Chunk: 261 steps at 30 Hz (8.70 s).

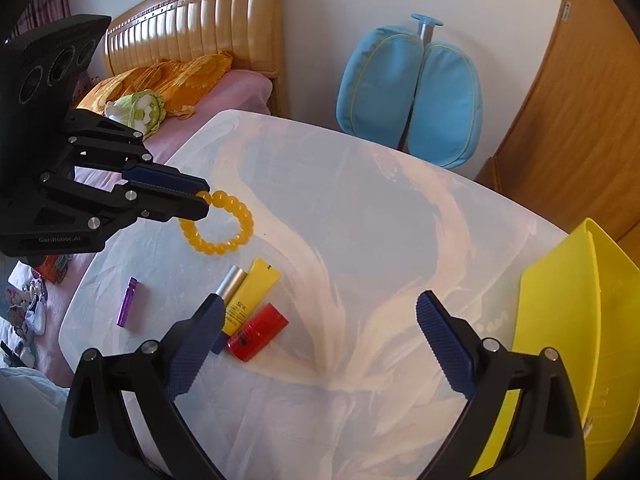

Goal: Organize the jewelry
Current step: 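Carry the amber bracelet with the left gripper over the yellow bin, then open the left gripper to release the bracelet in the bin, then move the right gripper toward the red cylinder, then grasp the red cylinder with the right gripper, then carry the red cylinder with the right gripper over the yellow bin, then open the right gripper to drop the red cylinder in the bin, then move the right gripper back over the table, then grasp the purple stick with the left gripper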

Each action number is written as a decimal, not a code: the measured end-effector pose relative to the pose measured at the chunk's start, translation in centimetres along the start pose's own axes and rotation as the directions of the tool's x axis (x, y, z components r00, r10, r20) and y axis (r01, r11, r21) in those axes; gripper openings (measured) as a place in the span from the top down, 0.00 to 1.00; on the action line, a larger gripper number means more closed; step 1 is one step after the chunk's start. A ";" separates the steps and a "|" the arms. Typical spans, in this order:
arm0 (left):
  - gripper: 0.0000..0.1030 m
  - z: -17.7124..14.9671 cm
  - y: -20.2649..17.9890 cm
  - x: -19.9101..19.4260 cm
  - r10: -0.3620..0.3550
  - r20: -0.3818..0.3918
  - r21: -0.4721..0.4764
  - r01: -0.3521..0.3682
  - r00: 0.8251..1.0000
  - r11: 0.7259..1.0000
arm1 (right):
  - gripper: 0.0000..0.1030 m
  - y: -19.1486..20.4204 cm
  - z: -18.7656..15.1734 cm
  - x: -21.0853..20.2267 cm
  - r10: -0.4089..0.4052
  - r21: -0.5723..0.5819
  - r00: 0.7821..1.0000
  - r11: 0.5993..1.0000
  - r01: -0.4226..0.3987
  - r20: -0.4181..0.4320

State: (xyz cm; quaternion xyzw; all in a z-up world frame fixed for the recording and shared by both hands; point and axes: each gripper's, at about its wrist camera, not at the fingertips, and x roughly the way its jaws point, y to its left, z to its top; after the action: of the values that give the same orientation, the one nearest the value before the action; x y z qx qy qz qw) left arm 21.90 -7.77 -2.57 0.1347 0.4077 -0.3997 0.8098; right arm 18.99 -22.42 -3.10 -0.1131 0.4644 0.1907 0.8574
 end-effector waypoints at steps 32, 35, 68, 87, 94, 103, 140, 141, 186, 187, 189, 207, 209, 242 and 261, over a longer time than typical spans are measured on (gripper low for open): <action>0.89 14.4 -24.1 1.7 -0.080 0.131 0.306 0.036 0.988 0.951 | 0.06 -14.9 -16.8 -20.6 -0.215 0.248 0.937 0.958 0.147 0.276; 0.89 15.6 -25.7 3.0 -0.084 0.106 0.337 0.043 0.991 0.941 | 0.06 -16.3 -17.7 -20.7 -0.218 0.259 0.936 0.955 0.145 0.277; 0.59 19.8 -24.5 17.4 -0.122 -0.078 0.272 0.139 0.989 0.952 | 0.06 -25.3 -19.6 -13.1 -0.199 0.440 0.977 0.886 0.145 0.078; 0.07 7.0 -18.6 4.0 0.176 0.006 -0.091 -0.175 0.984 0.980 | 0.04 -15.9 -16.6 -16.3 -0.038 0.251 0.963 0.968 -0.031 0.266; 0.07 -2.0 -11.8 0.2 0.295 -0.152 -0.241 -0.325 0.943 0.914 | 0.04 -9.2 -13.2 -13.6 0.085 0.114 0.969 0.987 -0.114 0.233; 0.07 -6.0 -4.3 0.8 0.240 -0.188 -0.235 -0.281 0.952 0.931 | 0.04 -1.2 -7.8 -4.0 0.104 0.081 0.993 0.991 -0.109 0.057; 0.07 -6.8 1.4 2.9 0.062 -0.140 -0.089 -0.075 0.988 0.993 | 0.74 2.7 -4.6 5.0 -0.060 0.156 0.993 0.985 0.077 -0.106; 0.07 -6.8 1.2 2.9 0.059 -0.138 -0.086 -0.071 0.989 0.994 | 0.74 2.5 -4.7 4.6 -0.059 0.159 0.993 0.985 0.075 -0.099; 0.07 21.8 -22.8 15.7 -0.063 -0.030 0.256 0.069 0.998 0.964 | 0.74 -24.6 -15.0 -13.5 -0.233 0.347 0.968 0.919 0.188 0.092; 0.07 22.5 -22.8 17.1 -0.064 -0.058 0.259 0.077 0.996 0.963 | 0.74 -25.6 -14.5 -12.8 -0.243 0.344 0.968 0.916 0.206 0.066; 0.07 23.4 -22.4 19.4 -0.090 -0.122 0.271 0.121 0.988 0.955 | 0.74 -27.5 -13.7 -11.1 -0.227 0.355 0.974 0.912 0.206 0.018; 0.07 24.0 -21.7 23.6 -0.095 -0.212 0.292 0.156 0.973 0.943 | 0.50 -31.1 -12.6 -5.2 -0.144 0.399 0.971 0.892 0.211 -0.191; 0.07 23.8 -21.8 22.9 -0.097 -0.194 0.285 0.151 0.976 0.946 | 0.46 -30.8 -12.8 -5.9 -0.161 0.396 0.970 0.891 0.223 -0.183; 0.07 -7.7 -7.0 -3.6 0.308 -0.144 -0.352 -0.340 0.940 0.872 | 0.06 -4.1 -9.7 -9.1 0.065 0.070 0.988 0.995 -0.075 0.141; 0.07 -16.7 -0.5 -0.8 0.170 -0.192 -0.305 -0.224 0.966 0.926 | 0.06 9.7 -6.4 0.6 0.047 -0.038 0.998 0.998 -0.049 -0.039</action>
State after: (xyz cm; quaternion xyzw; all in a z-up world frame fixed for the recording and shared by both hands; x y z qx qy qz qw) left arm 11.99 1.41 -12.47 0.0724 0.5167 -0.2314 0.8211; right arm 10.32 -15.92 -7.24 -0.1221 0.4795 0.2180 0.8412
